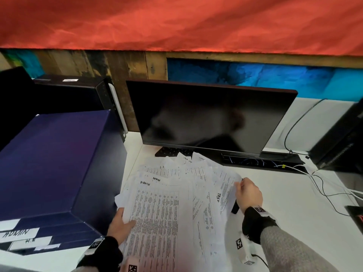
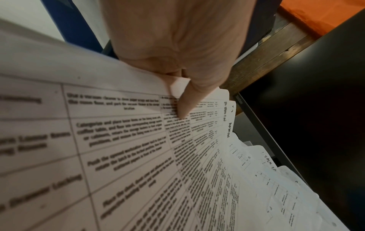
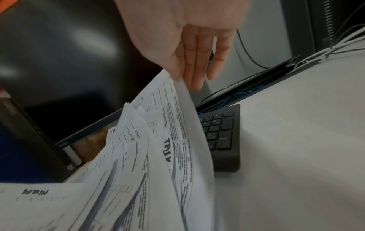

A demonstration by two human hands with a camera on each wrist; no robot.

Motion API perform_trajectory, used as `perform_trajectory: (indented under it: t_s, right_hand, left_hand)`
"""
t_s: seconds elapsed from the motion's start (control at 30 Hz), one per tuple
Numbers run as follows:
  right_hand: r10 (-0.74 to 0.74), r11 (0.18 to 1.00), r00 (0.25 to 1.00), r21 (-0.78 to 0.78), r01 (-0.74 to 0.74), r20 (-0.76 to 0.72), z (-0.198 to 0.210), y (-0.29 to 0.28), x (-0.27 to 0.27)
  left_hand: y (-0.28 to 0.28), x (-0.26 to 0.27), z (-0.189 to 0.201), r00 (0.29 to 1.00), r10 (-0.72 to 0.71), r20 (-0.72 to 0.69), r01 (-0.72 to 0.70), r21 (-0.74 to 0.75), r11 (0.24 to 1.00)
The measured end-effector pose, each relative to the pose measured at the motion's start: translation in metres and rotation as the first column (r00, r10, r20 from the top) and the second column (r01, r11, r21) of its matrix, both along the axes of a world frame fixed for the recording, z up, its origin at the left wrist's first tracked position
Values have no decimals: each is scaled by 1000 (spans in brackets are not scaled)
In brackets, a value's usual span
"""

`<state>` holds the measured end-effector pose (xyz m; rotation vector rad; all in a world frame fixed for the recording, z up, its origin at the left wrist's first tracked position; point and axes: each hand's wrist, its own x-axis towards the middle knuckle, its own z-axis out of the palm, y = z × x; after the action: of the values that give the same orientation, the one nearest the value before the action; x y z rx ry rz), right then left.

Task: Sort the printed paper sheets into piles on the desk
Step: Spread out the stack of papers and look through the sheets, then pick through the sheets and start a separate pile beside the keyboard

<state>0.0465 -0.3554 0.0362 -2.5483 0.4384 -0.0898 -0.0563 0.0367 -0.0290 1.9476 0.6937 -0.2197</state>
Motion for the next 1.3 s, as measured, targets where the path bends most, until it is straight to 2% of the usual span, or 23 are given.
perform_trajectory:
  t_s: [0.13,0.23,0.3,0.4,0.47,0.8,0.9,0.97,1.03,1.13,1.2,1.3]
  right_hand:
    - [-39,999,997,28,41,-61,-4,-8,-8]
    - [-70,987,998,147,70,-8,-7,-10,-10]
    - [27,988,999,151,-32,37,-6,-12,-7]
    - [209,978,977,36,-208,-35,-1,-13,0]
    - [253,967,965,11,-253,-70,0,-15,7]
    - [264,964,964,-29,-265,-29,2,-14,11]
    - [272,962,961,19,-271,-49,-1,-14,8]
    - [289,956,954,-33,-292,-72,-3,-14,6]
    - [269,961,961,-53,-272,-60,-8,-13,7]
    - [194,981,979,9,-194,-54,-13,-14,11]
    - [171,984,985,46,-170,-14,-9,-13,12]
    - [131,980,974,121,-155,186,10,-9,11]
  left_hand:
    - [-2,3,3,1000,-8,10,8,-2,1000]
    - [-5,4,5,1000,-14,15,13,17,1000]
    - [-7,3,7,1000,-14,14,14,12,1000]
    - [-8,3,7,1000,-13,18,13,12,1000]
    - [-8,2,7,1000,-5,10,5,6,1000]
    - [-10,0,11,1000,10,-2,-10,-24,1000]
    - [-10,1,10,1000,7,-2,-7,-31,999]
    - [-12,2,11,1000,8,3,-8,-30,1000]
    - [-12,2,11,1000,16,2,-16,-31,999]
    - [-12,2,10,1000,18,-8,-19,-43,999]
    - [-13,1,11,1000,25,-5,-26,-45,999]
    - [-14,2,13,999,52,15,-52,-28,998]
